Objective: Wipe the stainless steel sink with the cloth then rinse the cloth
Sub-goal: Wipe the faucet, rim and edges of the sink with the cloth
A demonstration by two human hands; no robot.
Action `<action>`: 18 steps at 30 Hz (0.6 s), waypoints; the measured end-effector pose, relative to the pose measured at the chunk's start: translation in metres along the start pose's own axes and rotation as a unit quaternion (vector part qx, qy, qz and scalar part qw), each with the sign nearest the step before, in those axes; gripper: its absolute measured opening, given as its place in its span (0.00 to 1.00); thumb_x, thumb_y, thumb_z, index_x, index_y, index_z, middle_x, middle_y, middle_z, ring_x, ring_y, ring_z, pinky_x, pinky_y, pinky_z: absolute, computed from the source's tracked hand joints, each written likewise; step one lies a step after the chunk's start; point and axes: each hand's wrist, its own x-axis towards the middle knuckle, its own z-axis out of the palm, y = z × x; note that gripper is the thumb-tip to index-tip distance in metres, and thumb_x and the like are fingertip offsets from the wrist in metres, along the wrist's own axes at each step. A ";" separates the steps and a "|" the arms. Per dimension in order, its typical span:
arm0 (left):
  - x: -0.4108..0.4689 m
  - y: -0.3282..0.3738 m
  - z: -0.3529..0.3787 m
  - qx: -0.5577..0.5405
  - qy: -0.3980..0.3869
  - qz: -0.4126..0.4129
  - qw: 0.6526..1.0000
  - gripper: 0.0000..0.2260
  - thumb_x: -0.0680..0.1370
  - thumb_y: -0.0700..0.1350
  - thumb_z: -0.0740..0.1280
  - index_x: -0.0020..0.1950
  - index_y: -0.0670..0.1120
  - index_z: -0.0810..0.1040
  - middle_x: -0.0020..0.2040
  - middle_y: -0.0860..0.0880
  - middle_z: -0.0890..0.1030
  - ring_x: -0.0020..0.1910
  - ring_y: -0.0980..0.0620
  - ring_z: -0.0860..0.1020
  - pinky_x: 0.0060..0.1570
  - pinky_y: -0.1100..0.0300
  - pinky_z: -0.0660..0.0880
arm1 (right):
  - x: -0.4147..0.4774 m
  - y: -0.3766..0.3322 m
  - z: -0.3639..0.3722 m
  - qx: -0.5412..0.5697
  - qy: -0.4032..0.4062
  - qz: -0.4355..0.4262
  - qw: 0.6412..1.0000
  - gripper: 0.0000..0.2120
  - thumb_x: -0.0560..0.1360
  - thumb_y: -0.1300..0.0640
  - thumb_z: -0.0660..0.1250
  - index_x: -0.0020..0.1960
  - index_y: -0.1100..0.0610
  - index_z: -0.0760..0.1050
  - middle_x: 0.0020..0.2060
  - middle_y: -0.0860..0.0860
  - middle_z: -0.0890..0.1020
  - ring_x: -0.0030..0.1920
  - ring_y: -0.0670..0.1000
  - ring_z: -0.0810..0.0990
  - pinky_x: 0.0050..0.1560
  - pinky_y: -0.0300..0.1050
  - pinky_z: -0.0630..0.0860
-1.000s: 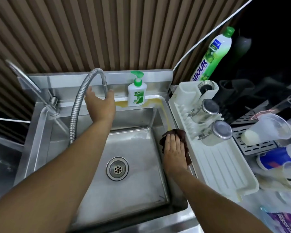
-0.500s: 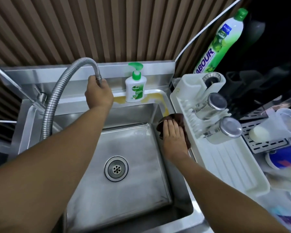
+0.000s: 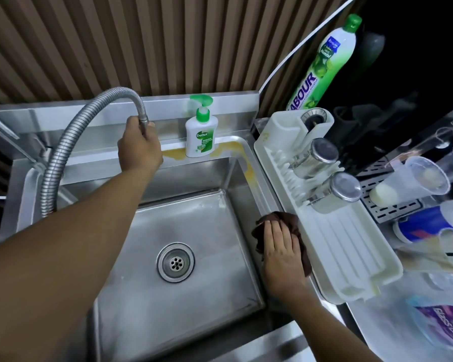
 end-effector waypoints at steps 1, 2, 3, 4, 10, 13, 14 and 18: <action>0.001 -0.002 0.000 0.002 -0.003 0.004 1.000 0.11 0.84 0.52 0.58 0.56 0.45 0.73 0.51 0.45 0.81 0.47 0.43 0.75 0.44 0.55 0.67 | 0.013 -0.004 -0.002 0.000 -0.004 0.003 1.000 0.32 0.71 0.61 0.64 0.75 0.65 0.68 0.71 0.62 0.74 0.71 0.64 0.72 0.68 0.63 0.71; 0.002 -0.004 0.000 0.004 -0.006 0.010 1.000 0.11 0.84 0.52 0.58 0.56 0.45 0.73 0.51 0.45 0.81 0.47 0.42 0.76 0.44 0.55 0.68 | 0.029 -0.008 -0.004 0.001 -0.007 0.003 1.000 0.32 0.71 0.60 0.63 0.74 0.66 0.70 0.71 0.62 0.75 0.71 0.64 0.73 0.68 0.63 0.72; 0.002 -0.006 0.001 0.006 -0.007 0.016 1.000 0.11 0.84 0.52 0.58 0.56 0.45 0.73 0.51 0.45 0.82 0.48 0.41 0.77 0.44 0.54 0.69 | 0.047 -0.012 -0.006 0.001 -0.006 0.003 1.000 0.31 0.72 0.59 0.61 0.74 0.66 0.70 0.70 0.62 0.76 0.70 0.64 0.74 0.67 0.63 0.72; 0.003 -0.008 0.001 0.007 -0.006 0.023 1.000 0.11 0.84 0.52 0.59 0.55 0.46 0.73 0.51 0.45 0.82 0.48 0.41 0.78 0.45 0.53 0.71 | 0.065 -0.016 -0.007 0.003 -0.009 0.001 1.000 0.30 0.72 0.58 0.56 0.73 0.66 0.71 0.69 0.62 0.76 0.70 0.64 0.75 0.67 0.63 0.73; 0.010 -0.017 0.000 0.009 -0.017 0.037 0.999 0.10 0.83 0.53 0.59 0.54 0.47 0.73 0.50 0.46 0.83 0.49 0.39 0.79 0.49 0.44 0.78 | 0.155 -0.036 -0.014 0.016 -0.049 -0.008 0.999 0.38 0.74 0.50 0.41 0.81 0.64 0.57 0.78 0.60 0.63 0.79 0.61 0.59 0.76 0.60 0.57; 0.010 -0.018 -0.001 0.016 -0.020 0.041 0.999 0.10 0.82 0.54 0.59 0.53 0.49 0.72 0.49 0.47 0.83 0.48 0.39 0.80 0.48 0.44 0.78 | 0.178 -0.041 -0.023 0.016 -0.064 -0.016 0.998 0.39 0.74 0.47 0.40 0.82 0.62 0.49 0.81 0.57 0.55 0.81 0.59 0.50 0.79 0.56 0.49; 0.010 -0.017 -0.001 0.016 -0.023 0.039 0.999 0.10 0.82 0.54 0.59 0.53 0.49 0.72 0.49 0.47 0.82 0.47 0.39 0.80 0.48 0.44 0.78 | 0.184 -0.041 -0.025 0.019 -0.053 -0.022 0.998 0.36 0.77 0.49 0.46 0.82 0.62 0.49 0.81 0.57 0.55 0.81 0.58 0.50 0.79 0.55 0.48; 0.008 -0.017 -0.002 0.009 -0.035 0.041 0.999 0.10 0.82 0.55 0.58 0.52 0.50 0.72 0.48 0.48 0.82 0.47 0.40 0.79 0.47 0.44 0.79 | 0.204 -0.035 -0.037 0.125 -0.033 -0.047 0.990 0.34 0.72 0.53 0.64 0.76 0.64 0.64 0.75 0.59 0.67 0.77 0.60 0.62 0.76 0.54 0.56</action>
